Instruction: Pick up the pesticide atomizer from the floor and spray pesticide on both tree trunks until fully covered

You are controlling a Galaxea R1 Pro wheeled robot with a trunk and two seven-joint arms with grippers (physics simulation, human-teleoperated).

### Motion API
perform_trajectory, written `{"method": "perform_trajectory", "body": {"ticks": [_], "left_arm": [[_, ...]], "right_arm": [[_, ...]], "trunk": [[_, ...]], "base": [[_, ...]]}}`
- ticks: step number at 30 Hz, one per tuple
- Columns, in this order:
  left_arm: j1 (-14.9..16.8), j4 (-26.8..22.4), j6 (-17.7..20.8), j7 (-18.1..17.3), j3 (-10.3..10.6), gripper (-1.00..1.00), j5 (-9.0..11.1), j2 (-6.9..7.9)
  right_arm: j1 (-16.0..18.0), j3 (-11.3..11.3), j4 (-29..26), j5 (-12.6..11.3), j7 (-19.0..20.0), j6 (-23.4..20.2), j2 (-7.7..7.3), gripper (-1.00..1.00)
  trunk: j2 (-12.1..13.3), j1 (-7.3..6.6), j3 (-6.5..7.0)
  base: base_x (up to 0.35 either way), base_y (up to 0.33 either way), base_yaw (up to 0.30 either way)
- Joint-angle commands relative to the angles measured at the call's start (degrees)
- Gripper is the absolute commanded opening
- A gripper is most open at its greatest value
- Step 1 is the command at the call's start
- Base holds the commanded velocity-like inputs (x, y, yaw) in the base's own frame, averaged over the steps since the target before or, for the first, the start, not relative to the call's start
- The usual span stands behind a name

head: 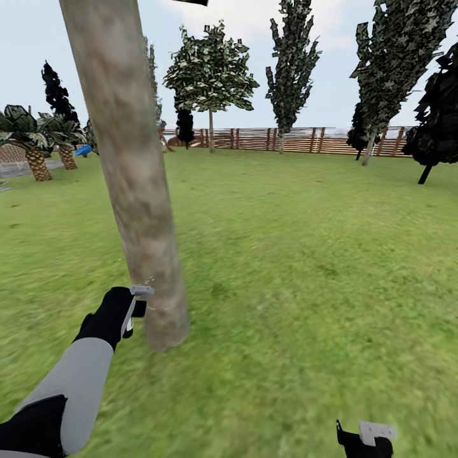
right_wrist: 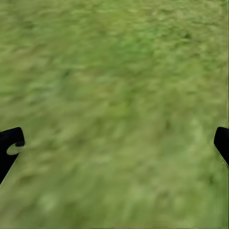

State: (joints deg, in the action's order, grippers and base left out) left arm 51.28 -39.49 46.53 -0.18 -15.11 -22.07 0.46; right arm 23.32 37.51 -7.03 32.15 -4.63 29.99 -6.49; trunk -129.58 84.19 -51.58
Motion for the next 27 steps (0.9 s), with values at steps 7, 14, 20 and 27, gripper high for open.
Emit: {"method": "perform_trajectory", "body": {"ticks": [7,14,20,27], "left_arm": [[0.0,-0.1,0.2,0.0,-0.1,-1.00,-0.1,-0.05],[0.1,0.0,0.2,0.0,-0.1,-1.00,-0.1,-0.07],[0.0,0.0,0.2,0.0,-0.1,-1.00,-0.1,-0.03],[-0.5,0.0,0.2,0.0,-0.1,-1.00,-0.1,0.03]], "right_arm": [[0.1,0.2,0.1,0.6,-0.4,0.2,-0.01,1.00],[0.1,0.2,0.2,0.6,-0.4,0.2,-0.01,1.00],[0.1,0.2,0.2,0.6,-0.4,0.2,-0.01,1.00],[0.1,0.2,0.1,0.6,-0.4,0.2,-0.01,1.00]], "trunk": [[0.0,0.01,-0.06],[0.0,0.01,-0.06],[0.0,0.01,-0.06],[0.0,0.01,-0.06]], "base": [[0.086,-0.253,0.039],[0.020,-0.277,0.264],[0.132,-0.276,0.113],[0.143,-0.276,0.002]]}}
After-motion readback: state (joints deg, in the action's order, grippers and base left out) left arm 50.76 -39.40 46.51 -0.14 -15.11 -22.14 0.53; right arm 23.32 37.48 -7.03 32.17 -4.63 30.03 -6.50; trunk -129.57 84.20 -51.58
